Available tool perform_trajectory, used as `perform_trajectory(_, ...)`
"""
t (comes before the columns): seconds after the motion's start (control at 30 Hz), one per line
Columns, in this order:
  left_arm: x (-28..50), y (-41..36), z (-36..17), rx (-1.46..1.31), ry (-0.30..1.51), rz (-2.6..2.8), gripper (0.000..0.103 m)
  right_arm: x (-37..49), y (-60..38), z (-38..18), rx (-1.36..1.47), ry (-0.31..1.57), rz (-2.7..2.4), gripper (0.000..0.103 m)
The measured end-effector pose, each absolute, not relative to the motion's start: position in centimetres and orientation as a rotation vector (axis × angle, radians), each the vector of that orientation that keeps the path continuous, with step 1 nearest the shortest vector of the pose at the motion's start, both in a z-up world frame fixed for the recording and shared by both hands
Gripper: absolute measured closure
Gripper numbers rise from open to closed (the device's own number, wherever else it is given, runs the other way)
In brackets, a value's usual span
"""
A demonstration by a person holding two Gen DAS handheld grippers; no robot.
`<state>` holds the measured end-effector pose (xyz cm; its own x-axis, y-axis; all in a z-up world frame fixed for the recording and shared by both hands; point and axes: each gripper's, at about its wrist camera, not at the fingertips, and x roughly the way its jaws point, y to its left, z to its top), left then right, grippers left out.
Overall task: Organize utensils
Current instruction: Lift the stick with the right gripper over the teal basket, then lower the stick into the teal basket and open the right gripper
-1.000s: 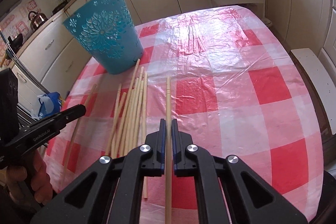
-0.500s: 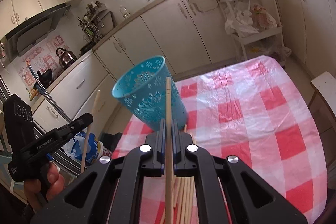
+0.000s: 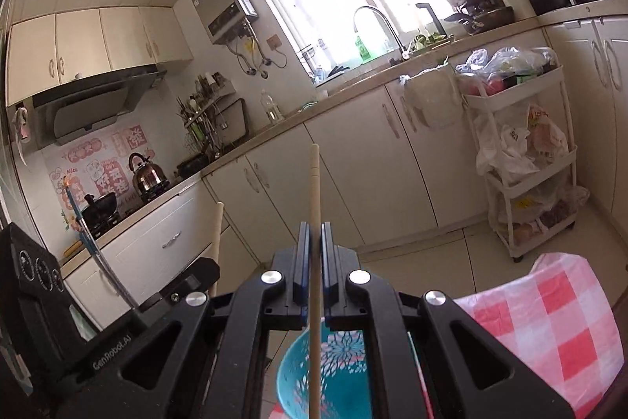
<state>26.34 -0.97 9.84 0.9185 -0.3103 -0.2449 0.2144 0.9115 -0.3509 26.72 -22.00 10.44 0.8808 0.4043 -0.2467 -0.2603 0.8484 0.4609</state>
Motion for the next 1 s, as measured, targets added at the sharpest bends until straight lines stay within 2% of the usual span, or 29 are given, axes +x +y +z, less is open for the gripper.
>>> perform_trajectory(0.17, 29.6, -1.1, 7.3, -0.364, 0.274, -0.219, 0.098, 30.4, -21.2, 8.1, 0.410, 0.385, 0.312, 0.097)
perform_trajectory(0.5, 31.9, -1.3, 1.1, -0.357, 0.421, -0.189, 0.098, 32.0, -19.5, 2.5, 0.297, 0.597, 0.320, 0.096)
perform_trajectory(0.6, 31.5, -1.0, -0.1, -0.354, 0.475, -0.175, 0.098, 31.8, -19.9, 1.5, 0.306, 0.652, 0.308, 0.083)
perform_trajectory(0.73, 29.7, -0.4, -0.1, -0.331, 0.516, -0.146, 0.095, 29.4, -20.9, 2.7, 0.320, 0.634, 0.301, 0.076)
perform_trajectory(0.77, 28.8, -0.2, 0.0, -0.322, 0.522, -0.135, 0.088, 28.6, -21.4, 3.1, 0.326, 0.622, 0.299, 0.075)
perform_trajectory(0.8, 28.1, -0.1, 0.2, -0.311, 0.525, -0.124, 0.076, 27.3, -21.9, 3.6, 0.330, 0.607, 0.294, 0.071)
perform_trajectory(0.83, 27.1, 0.2, 0.5, -0.298, 0.525, -0.109, 0.067, 26.2, -22.4, 4.0, 0.332, 0.597, 0.288, 0.068)
perform_trajectory(0.87, 26.0, 0.4, 0.7, -0.287, 0.520, -0.089, 0.051, 24.8, -23.0, 4.3, 0.335, 0.584, 0.278, 0.067)
perform_trajectory(0.9, 24.6, 0.7, 0.9, -0.276, 0.509, -0.063, 0.042, 23.1, -23.6, 4.5, 0.337, 0.570, 0.267, 0.065)
perform_trajectory(1.0, 20.5, 1.4, 0.8, -0.234, 0.508, -0.034, 0.033, 18.2, -24.8, 3.7, 0.305, 0.576, 0.243, 0.064)
